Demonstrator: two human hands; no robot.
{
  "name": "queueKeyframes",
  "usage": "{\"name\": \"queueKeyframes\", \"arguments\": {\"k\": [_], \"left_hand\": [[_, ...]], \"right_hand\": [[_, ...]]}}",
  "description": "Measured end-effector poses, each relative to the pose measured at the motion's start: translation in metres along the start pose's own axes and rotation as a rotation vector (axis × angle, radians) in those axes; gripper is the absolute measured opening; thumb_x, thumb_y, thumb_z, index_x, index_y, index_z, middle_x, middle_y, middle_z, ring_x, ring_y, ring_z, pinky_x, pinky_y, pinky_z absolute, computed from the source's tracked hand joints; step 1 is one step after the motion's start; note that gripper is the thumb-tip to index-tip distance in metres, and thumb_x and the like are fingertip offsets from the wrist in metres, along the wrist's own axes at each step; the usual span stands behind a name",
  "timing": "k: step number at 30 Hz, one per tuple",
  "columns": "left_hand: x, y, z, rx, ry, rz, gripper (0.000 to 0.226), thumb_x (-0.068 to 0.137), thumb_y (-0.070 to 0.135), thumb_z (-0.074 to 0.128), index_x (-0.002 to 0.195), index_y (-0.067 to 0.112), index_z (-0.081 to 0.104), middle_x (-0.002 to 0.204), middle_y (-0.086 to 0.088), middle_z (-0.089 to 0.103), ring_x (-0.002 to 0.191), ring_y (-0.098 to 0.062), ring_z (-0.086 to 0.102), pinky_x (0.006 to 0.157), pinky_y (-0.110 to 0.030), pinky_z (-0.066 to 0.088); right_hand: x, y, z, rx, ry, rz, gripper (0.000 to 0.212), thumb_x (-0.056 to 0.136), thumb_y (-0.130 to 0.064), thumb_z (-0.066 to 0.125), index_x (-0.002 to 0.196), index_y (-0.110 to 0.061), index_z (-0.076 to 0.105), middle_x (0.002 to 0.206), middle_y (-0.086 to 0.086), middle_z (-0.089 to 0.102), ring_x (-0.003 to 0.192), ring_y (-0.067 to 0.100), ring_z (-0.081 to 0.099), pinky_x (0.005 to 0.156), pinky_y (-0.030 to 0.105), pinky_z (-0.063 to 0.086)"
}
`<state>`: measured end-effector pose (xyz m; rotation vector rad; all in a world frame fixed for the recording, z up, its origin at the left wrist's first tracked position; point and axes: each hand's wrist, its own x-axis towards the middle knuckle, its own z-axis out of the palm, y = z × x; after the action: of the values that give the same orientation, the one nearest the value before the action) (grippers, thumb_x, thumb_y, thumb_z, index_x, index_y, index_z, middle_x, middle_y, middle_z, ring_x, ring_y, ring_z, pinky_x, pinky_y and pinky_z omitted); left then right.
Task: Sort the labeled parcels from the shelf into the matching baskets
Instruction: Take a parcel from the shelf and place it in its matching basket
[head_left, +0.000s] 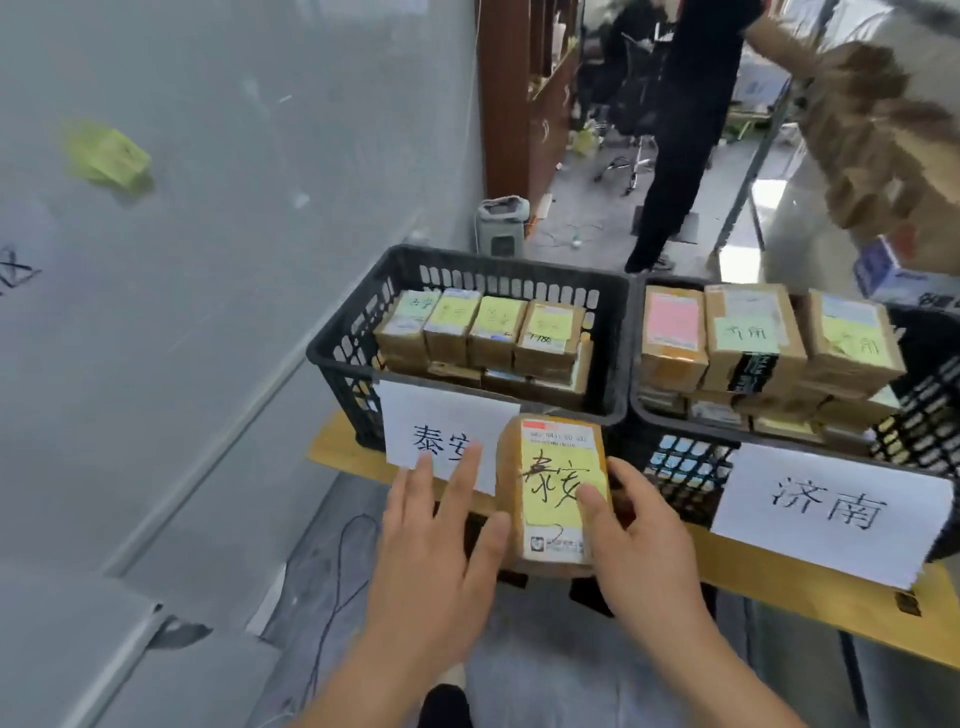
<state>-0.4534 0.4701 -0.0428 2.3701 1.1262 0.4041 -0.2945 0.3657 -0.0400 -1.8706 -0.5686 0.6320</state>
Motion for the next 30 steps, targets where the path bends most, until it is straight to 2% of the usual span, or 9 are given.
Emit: {"name": "queueKeyframes", "arguments": {"k": [2,7,11,15,17,19,21,25,30], "left_hand": [[0.038,-0.026,-0.009,0.046,0.011,-0.013,0.062,0.087,0.081,0.0,0.145,0.065,-0.015,0.169,0.003,-0.005,0.153,-0.022,-0.014,0.124,-0.048,0.005],[0.132,-0.077,-0.022,0.159,0.007,0.031,0.067,0.091,0.077,-0.002,0.153,0.055,-0.009,0.169,-0.004,-0.007,0.153,-0.026,-0.02,0.125,-0.051,-0.002],[0.192,-0.108,-0.017,0.249,-0.04,0.076,0.066,0.093,0.074,-0.004,0.155,0.05,-0.008,0.169,-0.006,-0.007,0.152,-0.025,-0.022,0.124,-0.051,-0.008],[0.23,-0.127,-0.001,0.275,-0.098,0.038,0.066,0.094,0.074,-0.003,0.155,0.049,-0.012,0.168,-0.005,-0.008,0.152,-0.023,-0.022,0.123,-0.053,-0.007],[0.243,-0.133,0.006,0.298,-0.118,0.014,0.067,0.096,0.072,0.0,0.157,0.046,-0.003,0.169,-0.006,0.001,0.154,-0.025,-0.014,0.123,-0.055,-0.004],[0.253,-0.135,0.012,0.352,-0.133,-0.005,0.068,0.098,0.07,0.004,0.159,0.041,0.013,0.167,-0.008,0.017,0.156,-0.027,0.001,0.123,-0.057,0.002],[0.256,-0.134,0.014,0.357,-0.134,-0.02,0.068,0.099,0.068,0.01,0.158,0.036,0.025,0.164,-0.009,0.027,0.155,-0.028,0.012,0.122,-0.059,0.006],[0.257,-0.133,0.019,0.356,-0.114,-0.029,0.064,0.099,0.062,0.025,0.155,0.032,0.035,0.161,-0.009,0.034,0.153,-0.027,0.019,0.121,-0.06,0.01],[0.261,-0.13,0.024,0.377,-0.052,-0.042,0.065,0.091,0.057,0.041,0.149,0.028,0.047,0.155,-0.01,0.043,0.15,-0.03,0.027,0.121,-0.059,0.013]], "right_hand": [[0.035,-0.019,0.012,0.007,0.0,-0.007,0.019,0.103,-0.034,0.057,0.111,-0.051,0.058,0.094,-0.029,0.072,0.089,-0.004,0.071,0.067,0.022,0.06],[0.116,-0.065,0.04,-0.032,0.048,0.002,0.019,0.104,-0.028,0.057,0.106,-0.047,0.062,0.086,-0.029,0.072,0.079,-0.01,0.068,0.054,0.008,0.049],[0.177,-0.085,0.059,-0.167,0.082,-0.029,0.021,0.103,-0.029,0.058,0.119,-0.041,0.065,0.094,-0.025,0.074,0.081,-0.012,0.067,0.056,0.008,0.048],[0.228,-0.092,0.066,-0.272,0.027,-0.001,0.023,0.103,-0.029,0.058,0.123,-0.039,0.066,0.099,-0.02,0.074,0.084,-0.005,0.07,0.067,0.022,0.057],[0.255,-0.091,0.066,-0.342,-0.013,-0.001,0.025,0.103,-0.029,0.06,0.125,-0.038,0.065,0.103,-0.018,0.073,0.088,-0.001,0.07,0.068,0.023,0.056],[0.283,-0.085,0.064,-0.412,-0.094,0.001,0.028,0.101,-0.029,0.063,0.128,-0.036,0.065,0.108,-0.015,0.072,0.093,0.002,0.07,0.069,0.024,0.057],[0.306,-0.074,0.062,-0.515,-0.218,0.004,0.029,0.098,-0.027,0.068,0.125,-0.036,0.066,0.112,-0.014,0.07,0.098,0.006,0.067,0.08,0.031,0.058],[0.333,-0.055,0.069,-0.71,-0.514,0.032,0.025,0.089,-0.023,0.078,0.106,-0.035,0.064,0.104,-0.016,0.066,0.095,0.005,0.062,0.083,0.029,0.052],[0.345,-0.046,0.069,-0.846,-0.646,0.017,0.019,0.093,-0.028,0.073,0.109,-0.036,0.065,0.102,-0.017,0.067,0.094,0.005,0.062,0.082,0.03,0.053]]}}
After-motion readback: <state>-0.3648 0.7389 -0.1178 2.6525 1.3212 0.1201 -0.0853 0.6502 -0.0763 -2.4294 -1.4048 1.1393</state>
